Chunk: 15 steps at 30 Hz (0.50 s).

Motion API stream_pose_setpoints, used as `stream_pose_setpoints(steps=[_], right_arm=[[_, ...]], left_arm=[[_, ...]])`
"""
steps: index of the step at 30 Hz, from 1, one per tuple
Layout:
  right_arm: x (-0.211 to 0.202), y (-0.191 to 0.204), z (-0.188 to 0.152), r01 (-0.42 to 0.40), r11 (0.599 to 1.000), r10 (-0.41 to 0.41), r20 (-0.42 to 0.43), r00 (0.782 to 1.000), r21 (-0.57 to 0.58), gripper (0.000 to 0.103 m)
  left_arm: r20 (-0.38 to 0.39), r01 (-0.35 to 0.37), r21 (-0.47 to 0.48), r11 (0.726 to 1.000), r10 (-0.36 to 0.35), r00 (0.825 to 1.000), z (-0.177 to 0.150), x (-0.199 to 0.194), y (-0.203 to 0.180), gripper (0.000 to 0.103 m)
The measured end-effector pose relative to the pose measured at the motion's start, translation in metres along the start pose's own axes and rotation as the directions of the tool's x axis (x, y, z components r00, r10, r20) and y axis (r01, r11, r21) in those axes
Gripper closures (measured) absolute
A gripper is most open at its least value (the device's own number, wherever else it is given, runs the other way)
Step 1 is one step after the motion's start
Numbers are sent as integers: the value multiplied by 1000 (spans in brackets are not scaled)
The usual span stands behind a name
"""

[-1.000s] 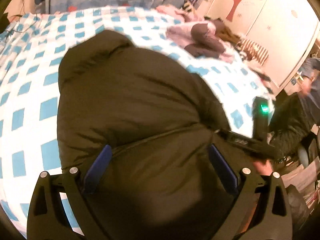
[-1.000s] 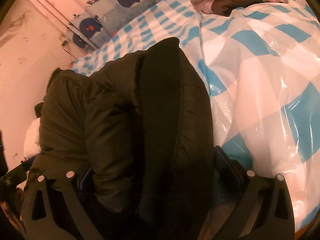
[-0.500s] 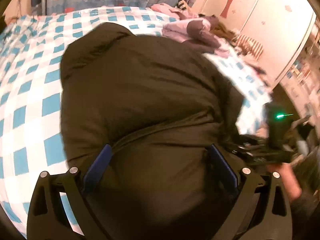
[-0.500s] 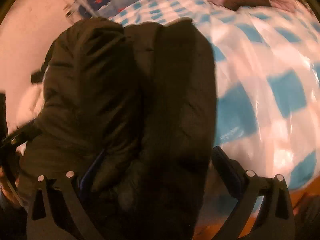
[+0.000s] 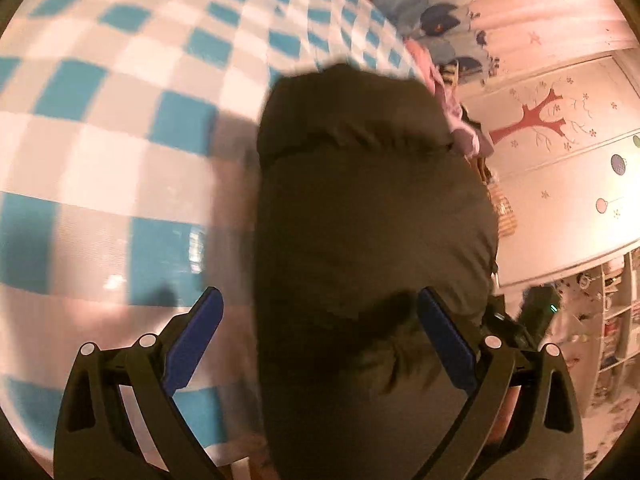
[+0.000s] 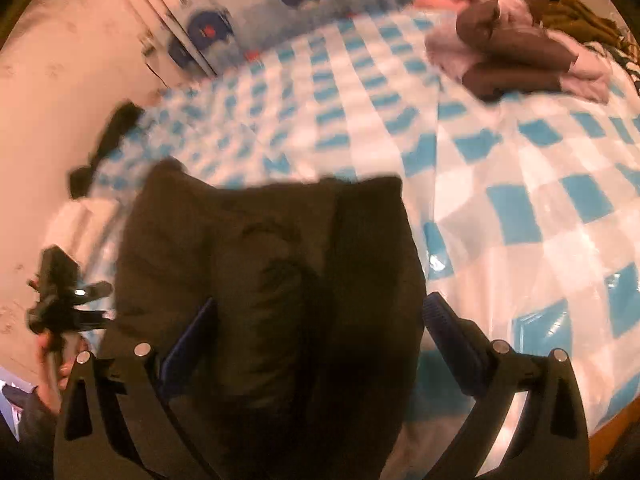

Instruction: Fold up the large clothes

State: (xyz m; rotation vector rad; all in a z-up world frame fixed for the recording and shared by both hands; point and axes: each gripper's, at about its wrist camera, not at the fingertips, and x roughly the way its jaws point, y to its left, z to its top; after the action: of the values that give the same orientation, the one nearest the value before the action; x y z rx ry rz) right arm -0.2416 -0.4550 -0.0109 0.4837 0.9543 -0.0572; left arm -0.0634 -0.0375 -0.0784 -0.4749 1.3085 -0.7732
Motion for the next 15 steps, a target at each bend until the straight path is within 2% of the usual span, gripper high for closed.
stream_pose_setpoints(steps=[1,3,7,9,11,12,13,15], right_arm=[[15,-6,-1,4,1000,-4,-33,999,17,6],[32,-23,-12,-36,995,42,-73,996,89,6],[45,-47,-32,-144,965,161,-63,985,218,6],[47,-45,-34,-161,963,171,-26,985,215,6],[49,-37,-35,-171,962,175,1,985,214,5],[50,-31,-34,-184,959,184,19,983,216,5],[52,-27,-32,-193,956,191,31,981,222,5],[57,-11,-23,-214,948,204,64,977,234,5]], left_arm=[[-16,8,-2,1000,-8,1000,1,8,0,9],[-53,54,-29,998,-56,997,2,27,2,8],[-123,130,-73,989,-139,983,4,60,2,7],[-113,103,-4,995,-103,988,2,64,-13,7],[-84,68,91,993,-61,995,0,63,-34,13],[-62,50,132,990,-43,997,0,60,-42,24],[-38,41,171,984,-35,999,1,53,-50,30],[15,25,218,976,-29,999,6,36,-57,36]])
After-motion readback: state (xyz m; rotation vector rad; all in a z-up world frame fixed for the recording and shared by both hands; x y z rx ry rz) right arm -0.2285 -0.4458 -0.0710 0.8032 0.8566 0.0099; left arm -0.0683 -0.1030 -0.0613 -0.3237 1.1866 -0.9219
